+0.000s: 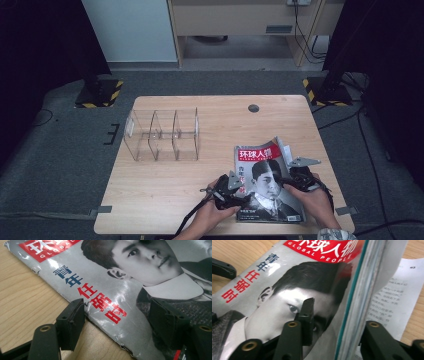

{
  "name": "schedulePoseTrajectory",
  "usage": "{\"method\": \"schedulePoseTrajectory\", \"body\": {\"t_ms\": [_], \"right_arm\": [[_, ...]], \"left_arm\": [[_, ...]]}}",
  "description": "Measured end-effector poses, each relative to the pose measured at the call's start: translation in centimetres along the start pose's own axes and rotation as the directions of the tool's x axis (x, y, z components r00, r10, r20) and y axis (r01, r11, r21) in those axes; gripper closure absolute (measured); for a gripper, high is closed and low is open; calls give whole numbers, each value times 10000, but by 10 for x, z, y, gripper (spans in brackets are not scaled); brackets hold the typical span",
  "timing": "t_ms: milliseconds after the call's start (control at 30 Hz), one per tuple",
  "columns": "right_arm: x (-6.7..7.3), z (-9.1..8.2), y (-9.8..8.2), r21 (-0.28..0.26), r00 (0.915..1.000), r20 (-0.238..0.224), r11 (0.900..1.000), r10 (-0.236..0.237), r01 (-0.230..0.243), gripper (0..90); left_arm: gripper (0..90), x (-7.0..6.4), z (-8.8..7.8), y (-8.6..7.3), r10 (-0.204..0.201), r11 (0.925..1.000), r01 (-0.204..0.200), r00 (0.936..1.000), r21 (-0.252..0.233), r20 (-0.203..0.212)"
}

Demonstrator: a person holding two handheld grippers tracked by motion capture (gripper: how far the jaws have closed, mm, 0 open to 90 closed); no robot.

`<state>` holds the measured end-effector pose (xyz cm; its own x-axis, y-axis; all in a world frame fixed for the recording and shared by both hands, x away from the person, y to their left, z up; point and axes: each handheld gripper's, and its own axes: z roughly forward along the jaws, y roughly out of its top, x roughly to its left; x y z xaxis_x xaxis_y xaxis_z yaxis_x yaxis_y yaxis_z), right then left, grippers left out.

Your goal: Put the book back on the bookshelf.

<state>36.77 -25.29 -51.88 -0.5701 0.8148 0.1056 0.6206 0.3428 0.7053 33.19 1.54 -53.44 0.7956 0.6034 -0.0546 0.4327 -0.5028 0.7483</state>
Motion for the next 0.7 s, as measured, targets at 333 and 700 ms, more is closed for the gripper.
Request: {"method": "schedulePoseTrajectory", "body": {"t_ms": [333,700], "right_arm": [[-2,1,1,20,9994,61,9994,332,-332,683],[-3,-3,4,-243,9986,-111,9983,525,-528,828]], "left_arm": [[284,-1,0,0,-65,10000,65,10000,2,-54],[157,1,1,0,-66,10000,64,9992,67,395]]}}
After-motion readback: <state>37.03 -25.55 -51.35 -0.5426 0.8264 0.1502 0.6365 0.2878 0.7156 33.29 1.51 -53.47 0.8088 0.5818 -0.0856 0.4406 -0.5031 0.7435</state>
